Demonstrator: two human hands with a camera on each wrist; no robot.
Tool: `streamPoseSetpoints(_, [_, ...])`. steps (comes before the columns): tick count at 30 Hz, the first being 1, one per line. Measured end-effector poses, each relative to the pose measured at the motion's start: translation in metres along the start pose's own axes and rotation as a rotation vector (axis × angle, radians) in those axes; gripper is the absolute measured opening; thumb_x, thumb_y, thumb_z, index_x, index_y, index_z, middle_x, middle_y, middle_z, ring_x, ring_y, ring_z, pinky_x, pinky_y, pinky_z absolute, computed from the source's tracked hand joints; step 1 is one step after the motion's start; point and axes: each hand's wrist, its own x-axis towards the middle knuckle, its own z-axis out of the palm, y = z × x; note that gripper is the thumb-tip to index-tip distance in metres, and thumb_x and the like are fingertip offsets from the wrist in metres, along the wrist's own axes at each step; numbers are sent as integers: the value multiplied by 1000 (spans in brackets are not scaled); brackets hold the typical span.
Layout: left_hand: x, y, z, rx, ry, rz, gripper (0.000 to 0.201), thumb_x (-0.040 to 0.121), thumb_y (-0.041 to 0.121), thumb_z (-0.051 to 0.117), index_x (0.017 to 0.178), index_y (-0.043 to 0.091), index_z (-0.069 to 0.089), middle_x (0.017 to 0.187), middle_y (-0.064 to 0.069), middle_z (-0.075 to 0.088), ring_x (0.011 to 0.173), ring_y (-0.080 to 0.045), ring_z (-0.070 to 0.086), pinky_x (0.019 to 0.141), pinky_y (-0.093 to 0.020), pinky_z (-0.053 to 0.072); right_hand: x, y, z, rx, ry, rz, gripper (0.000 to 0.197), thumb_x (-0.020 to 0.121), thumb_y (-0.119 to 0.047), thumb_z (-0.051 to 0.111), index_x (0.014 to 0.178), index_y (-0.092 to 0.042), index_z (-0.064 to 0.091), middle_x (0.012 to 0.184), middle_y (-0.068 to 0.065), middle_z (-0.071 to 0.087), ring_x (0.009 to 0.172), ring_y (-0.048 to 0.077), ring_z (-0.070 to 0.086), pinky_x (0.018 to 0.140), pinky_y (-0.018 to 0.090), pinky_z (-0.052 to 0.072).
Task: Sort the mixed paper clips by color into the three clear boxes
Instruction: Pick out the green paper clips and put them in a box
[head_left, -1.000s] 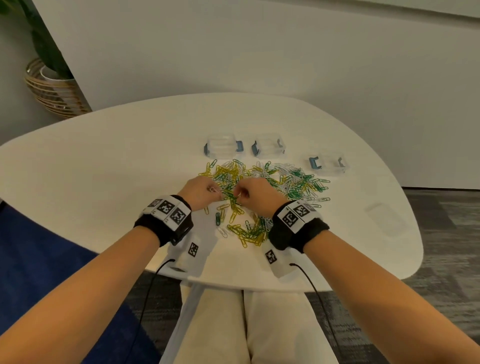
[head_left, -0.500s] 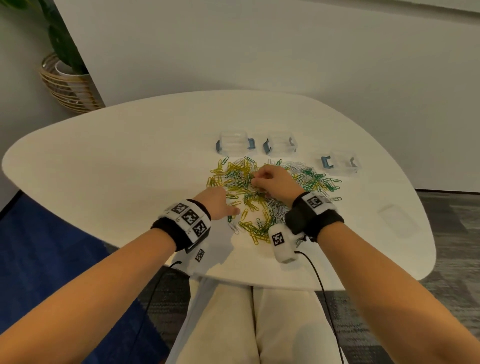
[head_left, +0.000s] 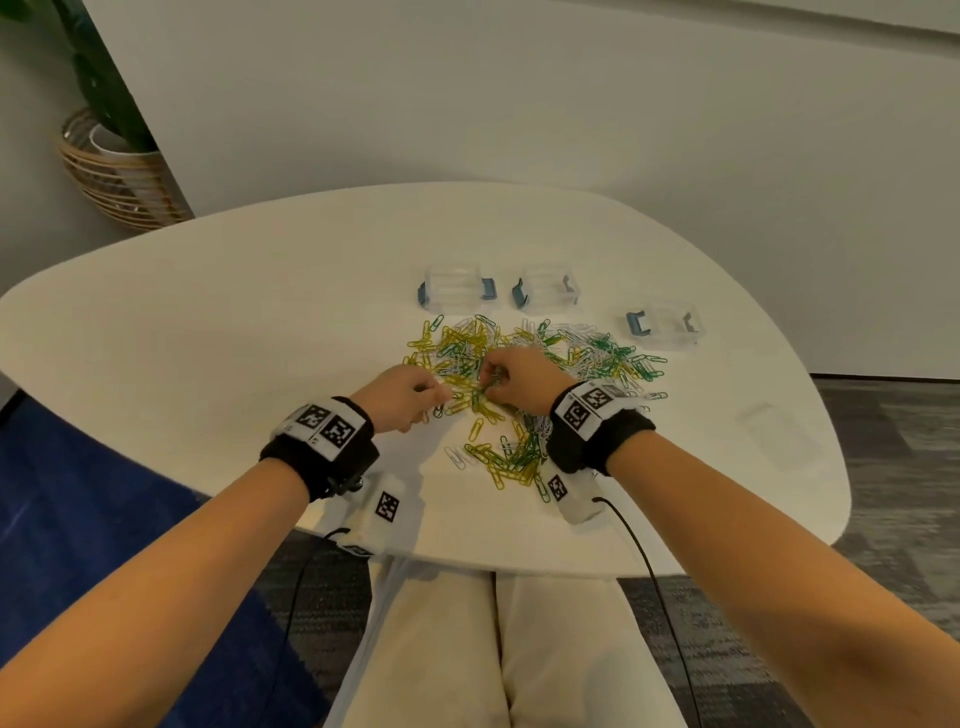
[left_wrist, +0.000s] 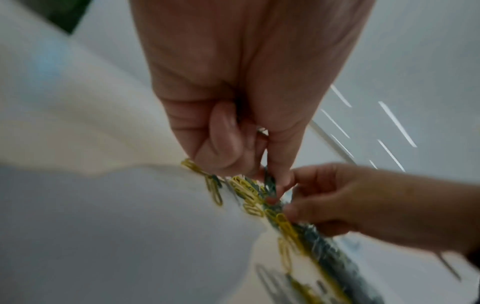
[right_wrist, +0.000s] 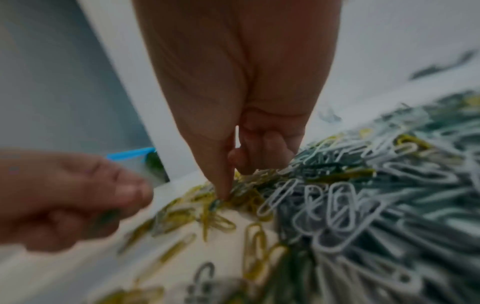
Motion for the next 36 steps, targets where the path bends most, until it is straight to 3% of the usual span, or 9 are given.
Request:
streamPoseSetpoints(5, [-8,-6,0,-439,7,-15,23,100,18,43,80,8,49,68,-3,45,56,-11,34,48,-17,31,0,8,-5,153,14,74,7,90,-17,62,94,-10,62,71,-9,52,58,3,45,55,13,37])
streamPoseSetpoints(10, [-3,-11,-1,-832,-73,-101,19,101,18,39,99,5,54,75,-1,52,58,-8,44,47,-16,37,-8,16,-10,1393,-9,228,18,87,-1,38,74,-14,39,67,6,46,48,13,33,41,21,23])
streamPoseSetpoints(12, [-1,-7,0,-996,-80,-172,20,102,16,38,103,5,55,77,-2,54,60,-9,50,46,-15,42,-10,17,-9,1526,-21,218,18,85,0,37,74,-15,39,67,8,48,48,13,34,41,21,22])
streamPoseSetpoints(18, [7,7,2,-1413,-229,-280,32,99,9,38,122,-7,52,112,-25,65,93,-31,69,81,-33,57,-4,1,-19,1010,-20,142,11,89,0,47,84,-9,48,64,3,42,50,12,32,42,22,22])
streamPoseSetpoints(21, [16,13,8,-1430,-279,-312,40,101,23,37,123,-7,51,116,-30,61,96,-39,67,78,-42,58,-4,-19,-29,575,3,12,7,89,-7,55,89,-11,61,69,-5,56,59,11,49,55,21,38])
streamPoseSetpoints(23, [24,17,11,-1421,-315,-325,42,101,30,40,120,-4,53,112,-29,62,94,-38,68,70,-39,60,-1,-28,-34,368,-52,-61,18,88,-8,55,101,-17,64,92,-4,66,82,10,62,71,22,49])
streamPoseSetpoints(25, [33,23,11,-1424,-314,-341,38,99,31,43,109,-3,59,101,-26,64,84,-33,70,63,-32,60,2,-30,-39,422,-73,-68,29,90,-1,47,110,-17,60,108,4,68,96,15,65,81,26,54])
streamPoseSetpoints(30, [60,56,-13,-1395,-234,-364,31,102,23,35,83,5,52,66,-7,54,47,-11,51,37,-14,41,7,-8,-67,631,271,29,25,91,-1,44,109,-9,60,100,12,68,84,16,63,76,28,52])
streamPoseSetpoints(36, [108,96,-61,-1254,128,-79,37,101,26,33,77,7,53,61,-4,54,57,-15,46,53,-22,39,-2,37,-80,606,326,108,21,92,-4,47,103,-11,64,95,10,71,83,18,67,77,34,53])
